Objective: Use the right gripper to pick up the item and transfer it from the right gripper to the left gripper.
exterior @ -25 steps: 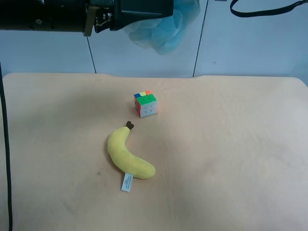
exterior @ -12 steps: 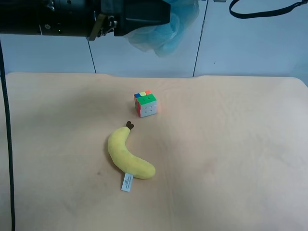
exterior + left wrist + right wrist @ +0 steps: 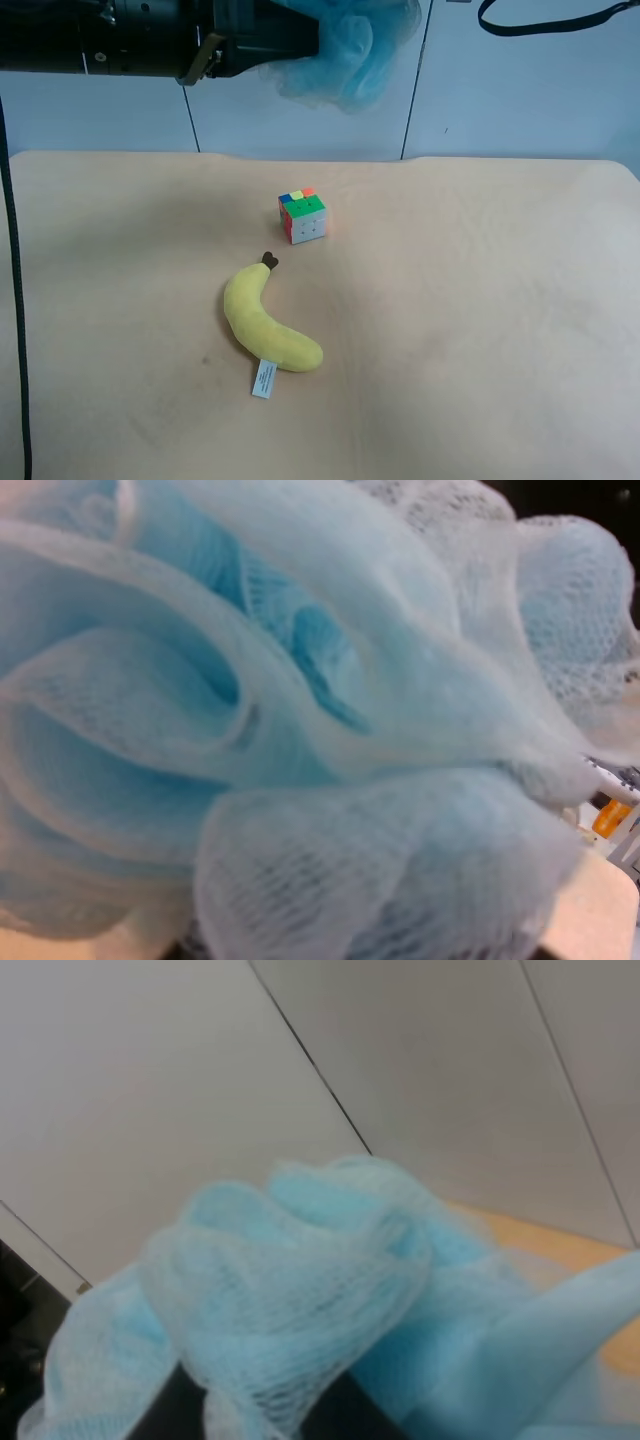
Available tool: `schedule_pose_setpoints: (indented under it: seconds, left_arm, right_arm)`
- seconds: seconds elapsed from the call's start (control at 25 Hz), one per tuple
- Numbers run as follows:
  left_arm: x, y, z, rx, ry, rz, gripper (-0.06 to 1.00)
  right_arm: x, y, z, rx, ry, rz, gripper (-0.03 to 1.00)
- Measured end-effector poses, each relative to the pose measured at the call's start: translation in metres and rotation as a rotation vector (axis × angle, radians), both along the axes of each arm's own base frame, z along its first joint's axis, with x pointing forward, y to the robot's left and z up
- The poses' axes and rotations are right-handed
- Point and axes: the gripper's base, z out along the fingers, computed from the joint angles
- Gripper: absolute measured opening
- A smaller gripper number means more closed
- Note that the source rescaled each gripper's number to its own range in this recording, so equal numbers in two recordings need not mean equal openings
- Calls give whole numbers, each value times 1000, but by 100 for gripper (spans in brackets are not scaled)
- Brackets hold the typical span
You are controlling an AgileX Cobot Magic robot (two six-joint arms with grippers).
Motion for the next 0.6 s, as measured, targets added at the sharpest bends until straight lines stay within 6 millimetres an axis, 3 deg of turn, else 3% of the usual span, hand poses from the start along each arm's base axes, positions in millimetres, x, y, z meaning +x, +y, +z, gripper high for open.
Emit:
schedule_pose_setpoints:
  seconds: [0.4, 0.52, 0.6]
  left_arm:
    - [0, 0, 0, 1, -1, 0, 2]
    - [0, 0, 0, 0, 0, -1, 2]
    - [0, 0, 0, 0, 0, -1, 2]
  right_arm:
    - [0, 0, 0, -1, 0, -3, 1]
    - [0, 0, 0, -2, -2, -3, 14]
    - [0, 0, 0, -1, -2, 0, 35]
